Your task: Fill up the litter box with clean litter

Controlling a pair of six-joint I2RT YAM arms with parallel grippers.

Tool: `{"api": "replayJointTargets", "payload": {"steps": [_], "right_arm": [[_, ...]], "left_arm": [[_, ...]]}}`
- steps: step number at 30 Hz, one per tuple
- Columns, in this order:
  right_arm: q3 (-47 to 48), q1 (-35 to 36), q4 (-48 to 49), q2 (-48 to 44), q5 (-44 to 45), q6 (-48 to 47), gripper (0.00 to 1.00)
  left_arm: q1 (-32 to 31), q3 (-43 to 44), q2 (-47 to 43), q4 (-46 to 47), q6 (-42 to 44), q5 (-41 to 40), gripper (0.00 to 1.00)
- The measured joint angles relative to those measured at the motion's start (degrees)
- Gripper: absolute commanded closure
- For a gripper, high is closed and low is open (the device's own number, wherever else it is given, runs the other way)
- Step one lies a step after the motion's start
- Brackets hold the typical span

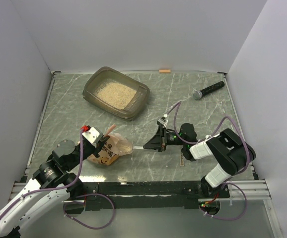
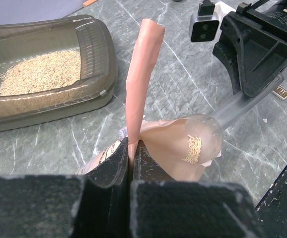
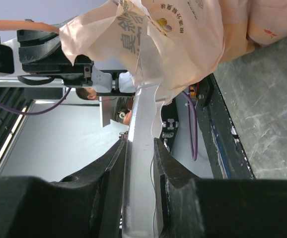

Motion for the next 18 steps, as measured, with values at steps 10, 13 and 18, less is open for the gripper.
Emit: {"api": "replayJointTargets", "payload": {"steps": [10,13,18], "right_arm": [[-1.95,-0.79,-0.09,-6.14,0.17,0.63,1.0],[-1.97,-1.05,-0.11,-8.72,0.15,0.22,1.0],[-2.14,-1.57,-1.51,-14.14,0.2,-2.21,1.0]], "left_arm": [[0.0,0.0,0.0,0.17,0.0,-0.04,0.99],[0.0,0.0,-0.02,0.31,0.0,-0.04,0.99],[0.02,0.0,-0.02,0.37,0.0,-0.07,0.99]]}}
